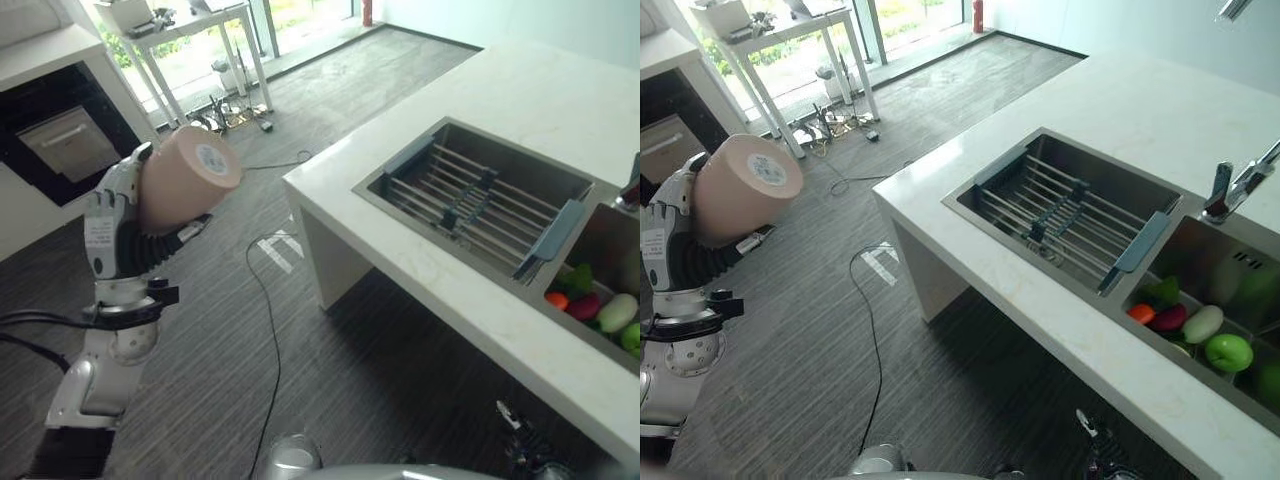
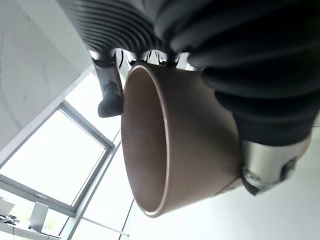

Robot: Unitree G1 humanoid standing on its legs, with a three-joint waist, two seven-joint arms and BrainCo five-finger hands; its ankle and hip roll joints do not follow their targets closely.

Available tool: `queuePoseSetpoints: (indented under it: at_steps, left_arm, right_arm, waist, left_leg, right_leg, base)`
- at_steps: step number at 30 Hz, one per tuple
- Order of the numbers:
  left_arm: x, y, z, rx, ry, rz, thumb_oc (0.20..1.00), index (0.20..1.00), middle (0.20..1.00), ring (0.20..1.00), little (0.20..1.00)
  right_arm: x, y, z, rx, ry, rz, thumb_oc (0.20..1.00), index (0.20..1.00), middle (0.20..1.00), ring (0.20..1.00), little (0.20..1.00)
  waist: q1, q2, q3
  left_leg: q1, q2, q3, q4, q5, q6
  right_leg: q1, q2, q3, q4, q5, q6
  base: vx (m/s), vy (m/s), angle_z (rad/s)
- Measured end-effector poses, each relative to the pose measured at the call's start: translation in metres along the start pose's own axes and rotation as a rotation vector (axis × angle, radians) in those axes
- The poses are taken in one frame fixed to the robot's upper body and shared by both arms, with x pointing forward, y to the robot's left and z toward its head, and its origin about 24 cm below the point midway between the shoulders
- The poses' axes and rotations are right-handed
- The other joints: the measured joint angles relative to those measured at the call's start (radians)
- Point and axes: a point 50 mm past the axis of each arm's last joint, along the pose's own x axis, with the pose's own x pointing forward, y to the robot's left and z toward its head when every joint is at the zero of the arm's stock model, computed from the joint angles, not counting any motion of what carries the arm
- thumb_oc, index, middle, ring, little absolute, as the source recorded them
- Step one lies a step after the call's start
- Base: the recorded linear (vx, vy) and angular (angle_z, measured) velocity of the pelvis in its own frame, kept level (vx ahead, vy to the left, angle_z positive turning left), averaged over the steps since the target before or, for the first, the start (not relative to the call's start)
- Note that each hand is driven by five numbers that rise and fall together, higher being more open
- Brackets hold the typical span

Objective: Place the dishes in the dishwasher.

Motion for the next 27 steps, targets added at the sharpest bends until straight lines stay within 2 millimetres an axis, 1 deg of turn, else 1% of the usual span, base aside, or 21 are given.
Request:
queuePoseSetpoints:
  at_steps: [1,2,3,4,5,6,8,11,12,13,14,15,16,17,18,19,21,22,25,26,27]
  left_arm:
    - [0.001,-0.005,0.0,-0.027,0.014,0.019,0.2,0.2,0.2,0.2,0.2]
    - [0.013,-0.02,0.007,-0.077,-0.007,0.023,0.2,0.2,0.2,0.2,0.2]
    - [0.024,-0.015,0.017,-0.099,-0.056,0.076,0.2,0.2,0.2,0.2,0.2]
    - [0.031,-0.011,0.018,-0.098,-0.065,0.115,0.2,0.2,0.2,0.2,0.2]
    - [0.042,-0.01,0.023,-0.106,-0.093,0.141,0.2,0.2,0.2,0.2,0.2]
    - [0.034,-0.015,0.023,-0.099,-0.094,0.082,0.2,0.2,0.2,0.2,0.2]
    - [0.015,-0.012,0.012,-0.037,-0.061,0.005,0.2,0.2,0.2,0.2,0.2]
    - [0.016,-0.01,0.018,-0.024,-0.117,-0.05,0.2,0.2,0.2,0.2,0.2]
    - [0.018,-0.013,0.021,-0.035,-0.133,-0.06,0.2,0.2,0.2,0.2,0.2]
    - [0.021,-0.016,0.025,-0.047,-0.154,-0.066,0.2,0.2,0.2,0.2,0.2]
    - [0.024,-0.028,0.032,-0.086,-0.185,-0.084,0.2,0.2,0.2,0.2,0.2]
    - [0.028,-0.049,0.043,-0.14,-0.24,-0.148,0.2,0.2,0.2,0.2,0.2]
    - [0.025,-0.054,0.044,-0.152,-0.246,-0.172,0.2,0.2,0.2,0.2,0.2]
    - [0.024,-0.06,0.046,-0.159,-0.261,-0.203,0.2,0.2,0.2,0.2,0.2]
    - [0.031,-0.055,0.05,-0.135,-0.321,-0.215,0.2,0.2,0.2,0.2,0.2]
    - [0.033,-0.049,0.05,-0.12,-0.334,-0.209,0.2,0.2,0.2,0.2,0.2]
    - [0.033,-0.039,0.045,-0.09,-0.321,-0.19,0.2,0.2,0.2,0.2,0.2]
    - [0.033,-0.039,0.044,-0.082,-0.31,-0.193,0.2,0.2,0.2,0.2,0.2]
    - [0.031,-0.04,0.05,-0.105,-0.328,-0.223,0.2,0.2,0.2,0.2,0.2]
    - [0.038,-0.028,0.064,-0.126,-0.395,-0.185,0.2,0.2,0.2,0.2,0.2]
    - [0.04,-0.032,0.063,-0.12,-0.374,-0.203,0.2,0.2,0.2,0.2,0.2]
  right_arm:
    - [-0.003,-0.015,-0.009,0.001,0.034,-0.048,1.0,1.0,1.0,1.0,1.0]
    - [-0.01,-0.031,-0.024,0.008,0.083,-0.103,1.0,1.0,1.0,1.0,1.0]
    - [-0.013,-0.028,-0.04,0.011,0.13,-0.11,1.0,1.0,1.0,1.0,1.0]
    - [-0.01,-0.017,-0.042,0.013,0.133,-0.085,1.0,1.0,1.0,1.0,1.0]
    - [-0.002,0.016,-0.035,-0.045,0.109,0.006,1.0,1.0,1.0,1.0,1.0]
    - [0.002,0.03,-0.021,-0.057,0.058,0.037,1.0,1.0,1.0,1.0,1.0]
    - [0.006,0.042,-0.002,-0.07,-0.001,0.054,1.0,1.0,1.0,1.0,1.0]
    - [0.007,0.055,0.002,-0.058,-0.008,0.08,1.0,1.0,1.0,1.0,1.0]
    - [0.005,0.055,-0.005,-0.06,0.007,0.082,1.0,1.0,1.0,1.0,1.0]
    - [0.005,0.057,-0.005,-0.049,0.006,0.094,1.0,1.0,1.0,1.0,1.0]
    - [0.004,0.057,-0.013,-0.04,0.039,0.108,1.0,1.0,1.0,1.0,1.0]
    - [0.001,0.054,-0.032,-0.017,0.111,0.117,1.0,1.0,1.0,1.0,1.0]
    - [0.0,0.051,-0.038,-0.001,0.137,0.117,1.0,1.0,1.0,1.0,1.0]
    - [-0.001,0.046,-0.045,-0.005,0.179,0.137,1.0,1.0,1.0,1.0,1.0]
    - [-0.002,0.042,-0.054,-0.03,0.241,0.172,1.0,1.0,1.0,1.0,1.0]
    - [-0.003,0.035,-0.06,-0.036,0.278,0.168,1.0,1.0,1.0,1.0,1.0]
    - [-0.002,0.035,-0.058,-0.044,0.296,0.213,1.0,1.0,1.0,1.0,1.0]
    - [0.001,0.042,-0.052,-0.046,0.28,0.254,1.0,1.0,1.0,1.0,1.0]
    - [0.003,0.038,-0.042,-0.078,0.256,0.278,1.0,1.0,1.0,1.0,1.0]
    - [-0.002,0.003,-0.043,-0.052,0.27,0.194,1.0,1.0,1.0,1.0,1.0]
    - [-0.001,0.006,-0.043,-0.093,0.272,0.224,1.0,1.0,1.0,1.0,1.0]
  waist:
    - [-0.018,0.046,0.0]
    - [-0.065,0.073,0.0]
    - [-0.071,0.113,-0.012]
    - [-0.063,0.109,-0.01]
    - [-0.064,0.066,-0.006]
    - [-0.065,0.059,-0.006]
    - [-0.001,0.061,-0.012]
    - [0.029,0.055,-0.014]
    - [0.025,0.05,-0.017]
    - [0.026,0.051,-0.023]
    - [0.003,0.048,-0.026]
    - [-0.027,0.033,-0.032]
    - [-0.024,0.02,-0.039]
    - [-0.038,0.002,-0.05]
    - [-0.052,-0.044,-0.073]
    - [-0.041,-0.045,-0.077]
    - [-0.003,-0.016,-0.087]
    - [0.0,-0.014,-0.093]
    - [-0.039,0.005,-0.091]
    - [-0.05,0.028,-0.107]
    - [-0.053,0.028,-0.113]
  left_leg:
    - [0.024,-0.032,0.001,-0.107,-0.002,0.013]
    - [0.038,-0.103,0.004,-0.224,0.044,0.08]
    - [0.073,-0.146,-0.009,-0.394,0.071,0.182]
    - [0.069,-0.15,-0.029,-0.422,0.059,0.202]
    - [0.042,-0.19,-0.132,-0.463,0.048,0.206]
    - [0.039,-0.202,-0.154,-0.462,0.048,0.205]
    - [0.062,-0.214,-0.161,-0.463,0.047,0.204]
    - [0.045,-0.228,-0.218,-0.437,0.046,0.225]
    - [0.029,-0.225,-0.228,-0.399,0.043,0.228]
    - [0.01,-0.224,-0.311,-0.38,0.035,0.231]
    - [-0.011,-0.219,-0.414,-0.36,0.045,0.243]
    - [-0.037,-0.216,-0.557,-0.362,0.064,0.213]
    - [-0.044,-0.226,-0.605,-0.374,0.073,0.197]
    - [-0.061,-0.235,-0.655,-0.379,0.075,0.193]
    - [-0.081,-0.231,-0.594,-0.38,0.079,0.194]
    - [-0.068,-0.215,-0.549,-0.389,0.087,0.187]
    - [-0.029,-0.178,-0.502,-0.442,0.105,0.178]
    - [-0.031,-0.171,-0.494,-0.45,0.104,0.168]
    - [-0.03,-0.156,-0.449,-0.466,0.116,0.137]
    - [-0.032,-0.08,-0.348,-0.466,0.151,0.096]
    - [-0.035,-0.082,-0.343,-0.467,0.151,0.096]
  right_leg:
    - [-0.035,-0.055,0.006,0.095,0.001,0.016]
    - [-0.084,-0.157,0.088,0.258,-0.001,0.017]
    - [-0.217,-0.168,0.159,0.421,-0.09,0.095]
    - [-0.258,-0.145,0.171,0.434,-0.109,0.09]
    - [-0.35,-0.123,0.179,0.476,-0.114,0.055]
    - [-0.363,-0.089,0.184,0.407,-0.073,0.055]
    - [-0.305,-0.065,0.188,0.318,-0.038,-0.004]
    - [-0.293,-0.12,0.223,0.385,-0.006,0.025]
    - [-0.31,-0.14,0.301,0.464,0.013,0.056]
    - [-0.337,-0.109,0.443,0.525,-0.004,0.09]
    - [-0.329,-0.001,0.684,0.519,-0.06,0.122]
    - [-0.264,0.156,0.919,0.436,-0.14,0.108]
    - [-0.252,0.205,0.971,0.361,-0.15,0.094]
    - [-0.185,0.226,0.99,0.164,-0.132,0.05]
    - [-0.149,0.197,0.917,0.003,-0.033,0.002]
    - [-0.127,0.186,0.854,-0.021,0.016,0.012]
    - [-0.086,0.188,0.783,-0.078,0.033,0.023]
    - [-0.068,0.191,0.759,-0.123,0.066,0.008]
    - [-0.048,0.194,0.721,-0.135,0.074,-0.004]
    - [-0.05,0.152,0.705,-0.142,0.093,0.027]
    - [-0.059,0.154,0.709,-0.139,0.093,0.027]
  base:
    - [-0.29,0.454,1.74]
    - [-0.29,0.365,2.24]
    - [-0.41,0.413,2.17]
    - [-0.28,0.251,1.82]
    - [-0.28,0.261,1.59]
    - [-0.13,0.168,1.39]
    - [-0.15,0.217,0.39]
    - [-0.17,0.083,0.85]
    - [-0.02,-0.149,1.54]
    - [0.03,-0.214,1.95]
    - [0.11,-0.248,3.0]
    - [0.11,-0.273,2.92]
    - [0.11,-0.267,2.77]
    - [0.05,-0.233,1.99]
    - [0.02,-0.204,1.81]
    - [0.0,-0.195,0.99]
    - [0.04,-0.179,-0.18]
    - [0.05,-0.132,-0.28]
    - [-0.02,-0.057,0.32]
    - [-0.04,-0.027,0.5]
    - [-0.01,-0.067,0.22]
